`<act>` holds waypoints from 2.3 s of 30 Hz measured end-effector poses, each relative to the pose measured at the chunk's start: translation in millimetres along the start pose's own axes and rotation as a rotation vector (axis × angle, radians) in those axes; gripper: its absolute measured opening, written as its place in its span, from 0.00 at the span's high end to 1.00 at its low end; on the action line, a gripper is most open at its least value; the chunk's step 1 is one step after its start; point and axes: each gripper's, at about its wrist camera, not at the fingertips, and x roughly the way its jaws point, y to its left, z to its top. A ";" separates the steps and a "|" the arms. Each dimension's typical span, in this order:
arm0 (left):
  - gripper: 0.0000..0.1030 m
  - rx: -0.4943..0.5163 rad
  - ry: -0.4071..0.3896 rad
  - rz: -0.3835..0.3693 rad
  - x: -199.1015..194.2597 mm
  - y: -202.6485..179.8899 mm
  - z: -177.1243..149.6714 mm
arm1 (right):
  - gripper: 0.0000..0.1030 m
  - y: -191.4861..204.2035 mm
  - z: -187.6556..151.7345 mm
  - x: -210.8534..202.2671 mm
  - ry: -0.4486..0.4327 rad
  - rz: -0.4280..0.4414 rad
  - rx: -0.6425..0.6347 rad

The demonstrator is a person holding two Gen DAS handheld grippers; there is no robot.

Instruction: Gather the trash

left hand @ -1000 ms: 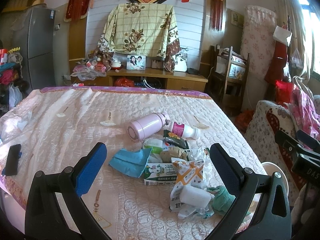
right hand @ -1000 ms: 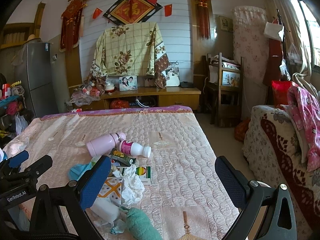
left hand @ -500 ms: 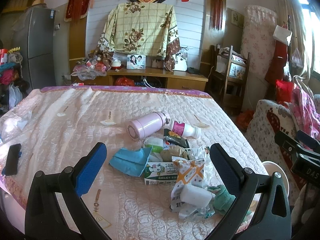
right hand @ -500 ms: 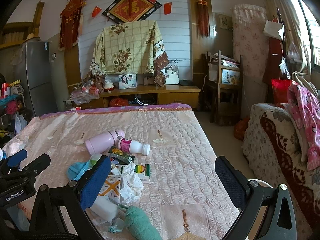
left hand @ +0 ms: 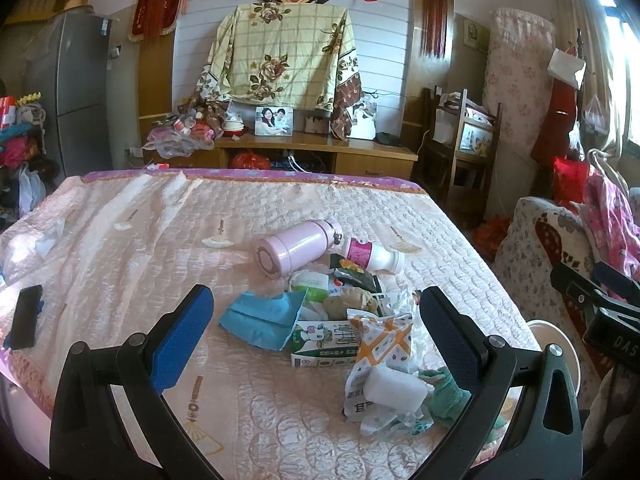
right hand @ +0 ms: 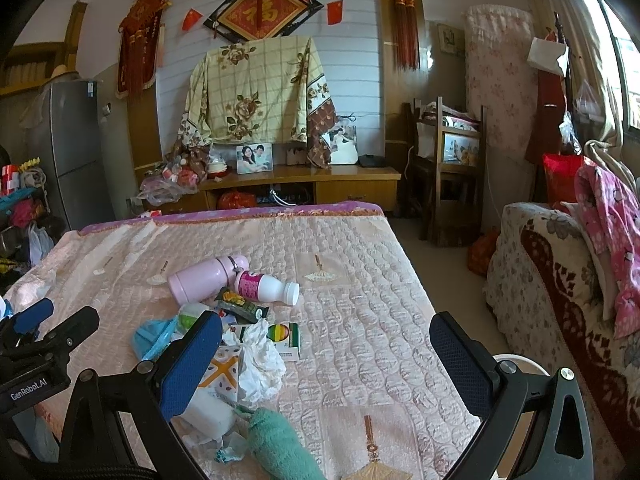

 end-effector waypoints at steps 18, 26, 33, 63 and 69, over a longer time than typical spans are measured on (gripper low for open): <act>0.01 -0.009 0.014 0.007 3.9 11.6 -11.8 | 0.00 1.9 1.8 3.8 0.019 0.004 0.005; 0.01 -0.007 0.045 0.023 12.3 20.4 -13.4 | 0.00 2.7 -2.7 10.4 0.045 0.007 -0.002; 0.01 -0.007 0.079 0.034 21.1 30.9 -18.3 | 0.00 -1.4 -3.3 18.6 0.075 0.031 0.019; 0.01 0.012 0.107 0.015 27.6 20.7 -27.3 | 0.00 6.6 -7.7 28.3 0.151 0.072 -0.019; 0.01 0.010 0.117 0.016 31.2 17.5 -32.2 | 0.00 6.4 -13.2 32.1 0.175 0.084 -0.018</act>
